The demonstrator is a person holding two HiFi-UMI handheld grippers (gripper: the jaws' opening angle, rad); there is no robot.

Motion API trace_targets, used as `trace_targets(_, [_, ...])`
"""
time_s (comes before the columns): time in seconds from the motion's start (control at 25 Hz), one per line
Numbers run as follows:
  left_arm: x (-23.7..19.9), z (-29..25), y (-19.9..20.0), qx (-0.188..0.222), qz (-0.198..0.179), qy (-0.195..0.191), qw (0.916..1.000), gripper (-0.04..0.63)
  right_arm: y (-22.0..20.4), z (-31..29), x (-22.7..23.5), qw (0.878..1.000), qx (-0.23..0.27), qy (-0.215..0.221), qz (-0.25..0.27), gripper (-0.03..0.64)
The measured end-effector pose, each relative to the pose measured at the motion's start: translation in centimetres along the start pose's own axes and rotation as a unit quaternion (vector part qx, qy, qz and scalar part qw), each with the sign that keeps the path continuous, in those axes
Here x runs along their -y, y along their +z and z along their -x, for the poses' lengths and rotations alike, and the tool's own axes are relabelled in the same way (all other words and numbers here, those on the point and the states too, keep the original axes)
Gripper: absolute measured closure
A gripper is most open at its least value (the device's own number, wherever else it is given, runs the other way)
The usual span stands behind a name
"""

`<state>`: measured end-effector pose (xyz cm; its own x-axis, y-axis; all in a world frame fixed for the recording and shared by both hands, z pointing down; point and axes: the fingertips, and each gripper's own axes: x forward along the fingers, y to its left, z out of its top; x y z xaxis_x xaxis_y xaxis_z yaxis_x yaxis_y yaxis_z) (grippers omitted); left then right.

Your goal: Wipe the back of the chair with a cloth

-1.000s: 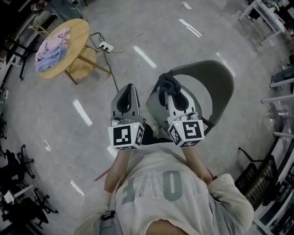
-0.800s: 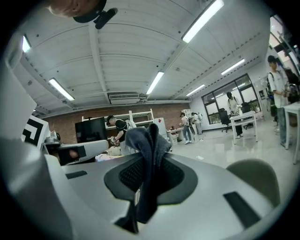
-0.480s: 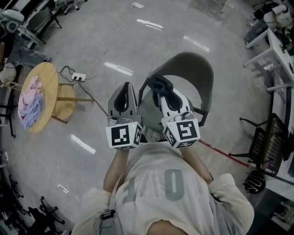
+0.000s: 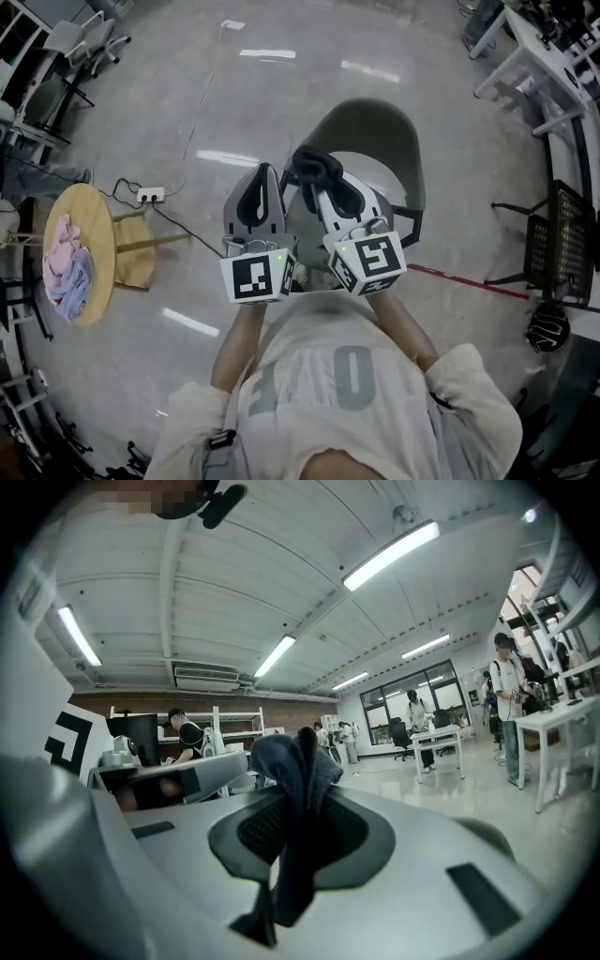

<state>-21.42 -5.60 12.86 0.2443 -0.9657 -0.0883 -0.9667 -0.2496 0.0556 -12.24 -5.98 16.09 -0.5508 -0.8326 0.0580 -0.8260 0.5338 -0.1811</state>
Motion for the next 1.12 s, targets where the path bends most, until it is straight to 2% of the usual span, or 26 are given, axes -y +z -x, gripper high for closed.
trace_targets(0.2, [-0.1, -3.3, -2.2, -0.035, -0.005, -0.034, 0.9988, 0.578, -0.4, -3.0, 0.8, 1.000, -0.004, 0.000, -0.010, 0.557])
trace_targets(0.4, [-0.1, -8.0, -6.1, -0.046, -0.010, -0.053, 0.9975, 0.580, -3.2, -6.0, 5.6, 0.999, -0.014, -0.045, -0.023, 0.557])
trace_targets(0.6, [1.7, -12.6, -11.5, -0.023, -0.024, -0.079, 0.9964, 0.580, -7.6, -7.8, 12.5, 0.996, -0.001, -0.076, -0.048, 0.557])
trace_targets(0.72, [3.4, -15.1, -15.2, 0.018, -0.039, -0.088, 0.9952, 0.580, -10.4, -8.7, 17.3, 0.993, 0.018, -0.114, -0.037, 0.557])
trace_targets(0.8, [4.7, -16.7, -18.2, 0.031, -0.053, -0.100, 0.9930, 0.580, -12.2, -9.2, 20.5, 0.989, 0.036, -0.143, -0.028, 0.557])
trace_targets(0.96, [6.2, -18.5, -23.0, 0.026, -0.050, -0.108, 0.9926, 0.580, -15.3, -9.4, 25.1, 0.980, 0.050, -0.189, -0.032, 0.557])
trace_targets(1.12, [5.5, -19.5, -25.5, 0.017, -0.028, -0.092, 0.9953, 0.580, -16.9, -10.3, 26.7, 0.979, 0.051, -0.194, -0.039, 0.557])
